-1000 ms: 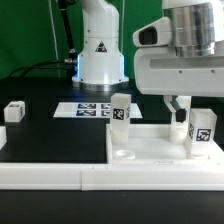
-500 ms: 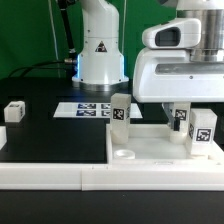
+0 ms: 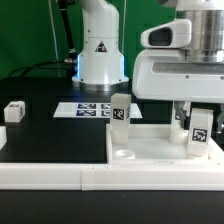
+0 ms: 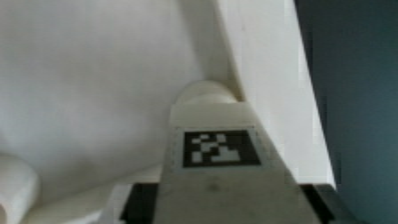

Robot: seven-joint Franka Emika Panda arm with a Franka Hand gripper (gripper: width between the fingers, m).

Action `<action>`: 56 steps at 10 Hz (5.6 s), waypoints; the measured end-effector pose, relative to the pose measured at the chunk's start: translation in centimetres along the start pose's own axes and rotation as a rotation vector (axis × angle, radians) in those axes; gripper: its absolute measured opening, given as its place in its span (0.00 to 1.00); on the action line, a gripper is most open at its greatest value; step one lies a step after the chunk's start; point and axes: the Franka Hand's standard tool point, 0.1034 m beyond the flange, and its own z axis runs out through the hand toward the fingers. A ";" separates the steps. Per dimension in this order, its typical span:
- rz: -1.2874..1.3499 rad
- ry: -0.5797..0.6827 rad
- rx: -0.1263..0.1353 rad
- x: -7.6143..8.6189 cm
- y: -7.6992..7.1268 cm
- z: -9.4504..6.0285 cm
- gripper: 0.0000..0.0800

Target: Assemble square table

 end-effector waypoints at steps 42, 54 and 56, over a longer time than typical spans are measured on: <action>1.208 -0.072 0.154 0.5 0.4 0.5 0.60; -0.208 0.027 0.033 0.9 -0.7 0.0 0.66; -0.079 0.021 0.034 0.8 -0.5 0.1 0.37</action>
Offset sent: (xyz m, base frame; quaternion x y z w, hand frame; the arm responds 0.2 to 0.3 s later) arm 0.0080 -0.0012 0.0040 0.0100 -0.0074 0.2452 0.9694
